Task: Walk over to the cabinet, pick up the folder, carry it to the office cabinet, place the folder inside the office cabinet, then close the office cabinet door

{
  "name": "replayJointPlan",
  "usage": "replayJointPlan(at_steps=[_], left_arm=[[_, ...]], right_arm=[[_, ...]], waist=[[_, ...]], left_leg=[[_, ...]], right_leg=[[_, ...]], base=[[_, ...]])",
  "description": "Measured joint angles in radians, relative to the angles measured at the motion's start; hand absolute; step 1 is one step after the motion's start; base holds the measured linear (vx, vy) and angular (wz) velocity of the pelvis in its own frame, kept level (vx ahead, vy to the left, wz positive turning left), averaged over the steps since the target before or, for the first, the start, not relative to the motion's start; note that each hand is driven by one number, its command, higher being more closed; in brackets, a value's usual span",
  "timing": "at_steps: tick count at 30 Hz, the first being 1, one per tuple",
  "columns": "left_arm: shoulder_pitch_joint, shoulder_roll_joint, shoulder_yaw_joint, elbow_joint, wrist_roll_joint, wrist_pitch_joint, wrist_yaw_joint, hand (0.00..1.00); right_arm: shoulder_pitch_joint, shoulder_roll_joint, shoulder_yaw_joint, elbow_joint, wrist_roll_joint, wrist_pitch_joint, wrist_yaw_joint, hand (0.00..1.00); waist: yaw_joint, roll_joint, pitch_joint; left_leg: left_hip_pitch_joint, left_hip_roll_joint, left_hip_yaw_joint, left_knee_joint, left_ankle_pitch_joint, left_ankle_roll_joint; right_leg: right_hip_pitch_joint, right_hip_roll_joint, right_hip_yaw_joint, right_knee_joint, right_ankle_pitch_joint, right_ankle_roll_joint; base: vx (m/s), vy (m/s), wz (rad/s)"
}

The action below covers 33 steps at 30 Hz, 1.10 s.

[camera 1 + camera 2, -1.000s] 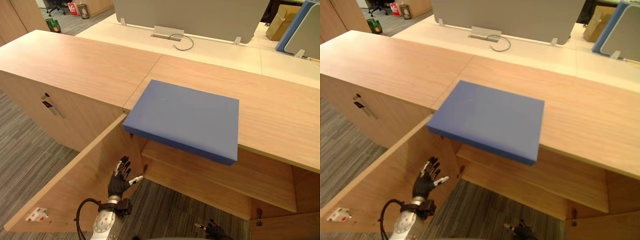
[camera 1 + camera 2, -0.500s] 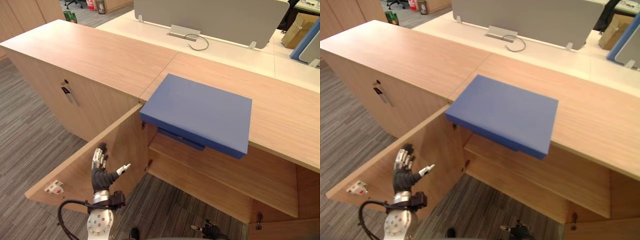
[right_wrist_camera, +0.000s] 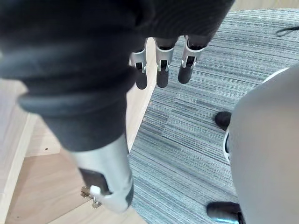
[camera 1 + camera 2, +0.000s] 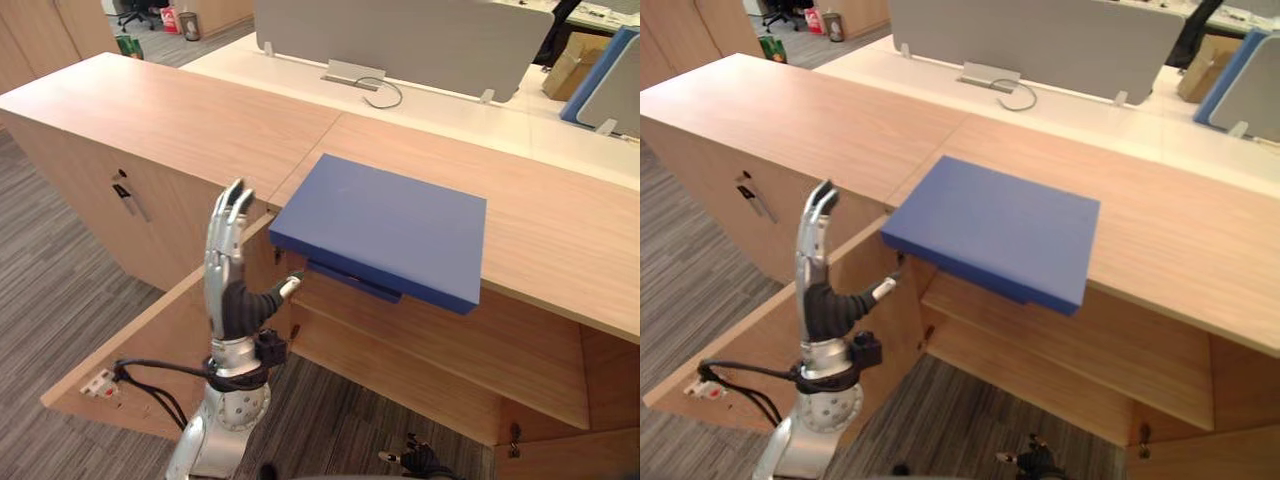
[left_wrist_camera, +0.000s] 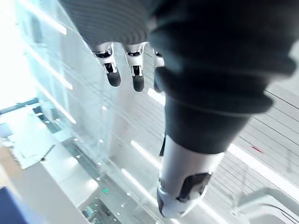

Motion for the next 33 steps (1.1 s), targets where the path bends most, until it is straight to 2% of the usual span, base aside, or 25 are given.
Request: replayJointPlan(at_steps=[4,7,11,25,33], left_arm=[[-0.067,0.108,-0.018,0.116,0.079,-0.005,0.0,0.0],[-0.081,0.22,-0.028,0.191,0.14,-0.004,-0.014,0.0],[-0.092,0.276,-0.027,0.193,0.176,-0.005,-0.034,0.0],[-0.214,0.325,-0.034,0.266,0.18,-0.006,-0.078,0.0],[-0.278,0.309,-0.063,0.322,0.203,0.012,-0.079,0.0]], right_arm=[[0.003,0.0,-0.001,-0.01,-0.005,-0.001,0.013,0.0],[0.009,-0.001,-0.005,-0.033,-0.035,-0.005,0.022,0.0],[0.017,-0.005,-0.011,-0.047,-0.039,-0.007,0.03,0.0],[0.026,-0.023,-0.057,-0.05,-0.044,-0.005,0.042,0.0],[0.028,-0.022,-0.083,-0.059,-0.076,-0.003,0.042,0.0]], waist=[[-0.011,0.004,-0.008],[-0.027,0.006,-0.012],[-0.033,0.007,-0.015],[-0.055,0.012,-0.028],[-0.068,0.015,-0.026]], left_leg=[[0.014,0.004,0.014,0.015,-0.011,-0.001],[0.026,0.006,0.03,0.014,-0.013,-0.001],[0.036,0.004,0.035,0.01,-0.012,-0.001],[0.061,-0.007,0.046,-0.017,-0.01,0.002],[0.077,-0.007,0.068,-0.017,-0.014,0.002]], right_leg=[[0.014,0.006,0.012,-0.012,0.009,-0.009],[0.023,0.012,0.024,-0.033,0.024,-0.012],[0.033,0.015,0.028,-0.053,0.037,-0.01],[0.061,0.018,0.03,-0.097,0.055,-0.005],[0.065,0.017,0.049,-0.097,0.06,-0.005]], base=[[-0.02,0.004,-0.16],[-0.04,0.005,-0.16],[-0.04,0.004,-0.07],[0.0,0.001,-0.01],[-0.03,0.001,-0.08]])
